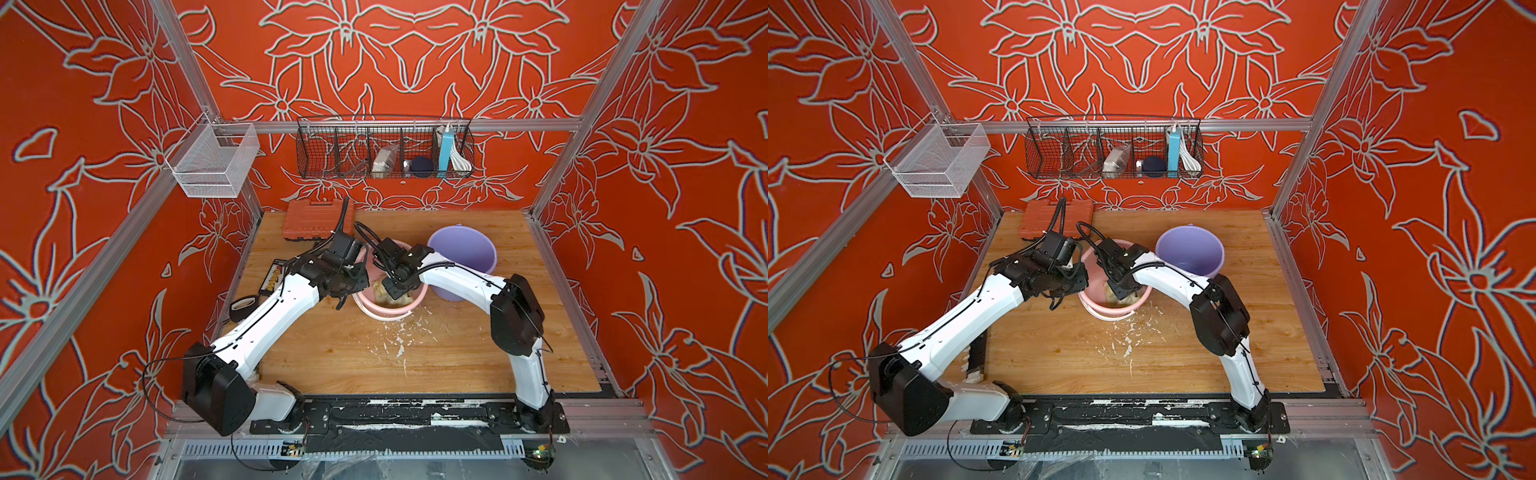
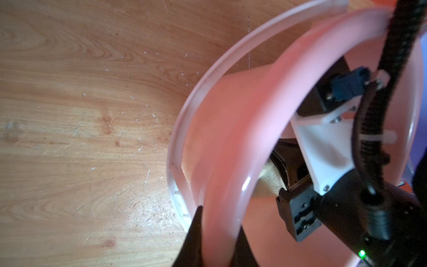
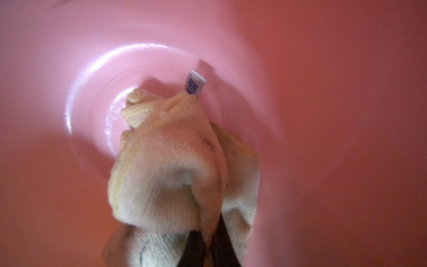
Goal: Wipe the inside of the bucket with a cloth
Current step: Wipe the dirt from the inside of the bucket.
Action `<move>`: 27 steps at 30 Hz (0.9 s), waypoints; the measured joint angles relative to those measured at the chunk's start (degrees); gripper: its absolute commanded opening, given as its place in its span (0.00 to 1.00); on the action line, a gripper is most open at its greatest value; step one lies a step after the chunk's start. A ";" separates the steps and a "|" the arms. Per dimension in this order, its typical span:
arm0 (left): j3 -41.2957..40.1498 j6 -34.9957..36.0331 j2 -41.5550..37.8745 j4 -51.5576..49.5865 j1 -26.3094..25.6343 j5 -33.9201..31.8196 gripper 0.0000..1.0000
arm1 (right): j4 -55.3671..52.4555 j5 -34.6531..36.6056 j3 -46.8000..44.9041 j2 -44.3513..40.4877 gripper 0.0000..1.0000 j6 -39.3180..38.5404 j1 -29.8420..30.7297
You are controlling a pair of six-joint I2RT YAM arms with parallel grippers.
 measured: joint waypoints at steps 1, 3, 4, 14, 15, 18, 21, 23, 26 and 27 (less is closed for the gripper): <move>-1.14 -0.44 -0.46 1.11 0.04 0.20 0.00 | -0.09 0.00 0.11 0.50 0.00 0.35 -0.07; -2.89 -1.22 -1.60 2.95 0.24 0.52 0.00 | 0.13 -0.35 0.26 1.31 0.00 0.85 -0.15; -3.56 -1.64 -2.10 3.54 0.31 0.57 0.00 | 0.31 -0.74 0.37 1.77 0.00 1.14 -0.15; -2.93 -3.15 -0.09 4.09 0.72 1.29 0.00 | 2.23 -1.57 -0.02 3.61 0.00 3.54 -0.92; -2.27 -3.23 0.90 4.15 0.74 1.44 0.00 | 2.32 -1.27 -0.02 4.00 0.00 3.96 -1.38; -0.57 -3.39 3.56 4.52 0.79 2.32 0.00 | 2.21 -0.98 0.37 5.73 0.00 5.27 -2.75; 0.39 -3.76 4.83 5.53 0.98 2.49 0.00 | 0.52 -1.01 2.67 7.87 0.00 6.10 -3.39; 0.46 -4.02 5.05 5.53 1.22 2.43 0.00 | -1.62 -1.36 5.14 9.42 0.00 6.21 -3.41; 0.81 -4.68 5.57 5.53 1.62 2.38 0.00 | -3.63 -2.80 7.63 11.08 0.00 6.32 -3.48; 0.87 -4.76 5.68 5.55 1.70 2.38 0.00 | -3.91 -3.63 8.00 11.32 0.00 6.32 -3.58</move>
